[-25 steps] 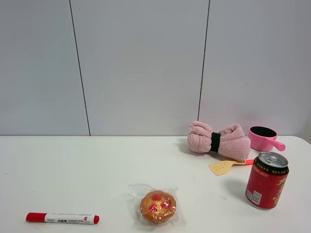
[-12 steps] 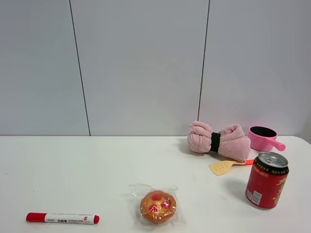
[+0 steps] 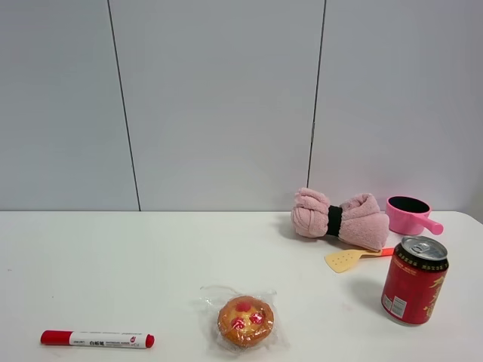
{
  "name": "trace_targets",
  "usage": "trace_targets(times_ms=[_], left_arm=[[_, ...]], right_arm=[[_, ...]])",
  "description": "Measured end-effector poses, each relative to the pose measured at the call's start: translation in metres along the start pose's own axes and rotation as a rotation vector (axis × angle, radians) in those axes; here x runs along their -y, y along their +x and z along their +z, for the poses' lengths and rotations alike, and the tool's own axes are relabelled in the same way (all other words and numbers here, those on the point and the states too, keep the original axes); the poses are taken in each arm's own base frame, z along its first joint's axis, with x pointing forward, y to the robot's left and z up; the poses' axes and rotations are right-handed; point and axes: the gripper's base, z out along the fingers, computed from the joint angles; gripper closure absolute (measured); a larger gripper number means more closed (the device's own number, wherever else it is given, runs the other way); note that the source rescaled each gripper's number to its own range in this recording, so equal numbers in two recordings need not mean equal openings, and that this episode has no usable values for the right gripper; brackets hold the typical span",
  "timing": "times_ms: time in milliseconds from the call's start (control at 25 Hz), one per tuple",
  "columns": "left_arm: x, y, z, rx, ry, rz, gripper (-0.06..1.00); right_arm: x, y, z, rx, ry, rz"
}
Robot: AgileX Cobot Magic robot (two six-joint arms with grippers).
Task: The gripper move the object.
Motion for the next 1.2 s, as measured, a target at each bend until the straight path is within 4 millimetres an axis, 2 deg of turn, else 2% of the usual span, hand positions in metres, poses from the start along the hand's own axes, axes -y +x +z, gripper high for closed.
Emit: trace_targets(times_ms=[1200], left_arm=[[0.0000,0.0000,0.0000,0.000,0.000,0.000,0.27]], right_arm=[[0.0000,0.0000,0.0000,0.000,0.000,0.000]])
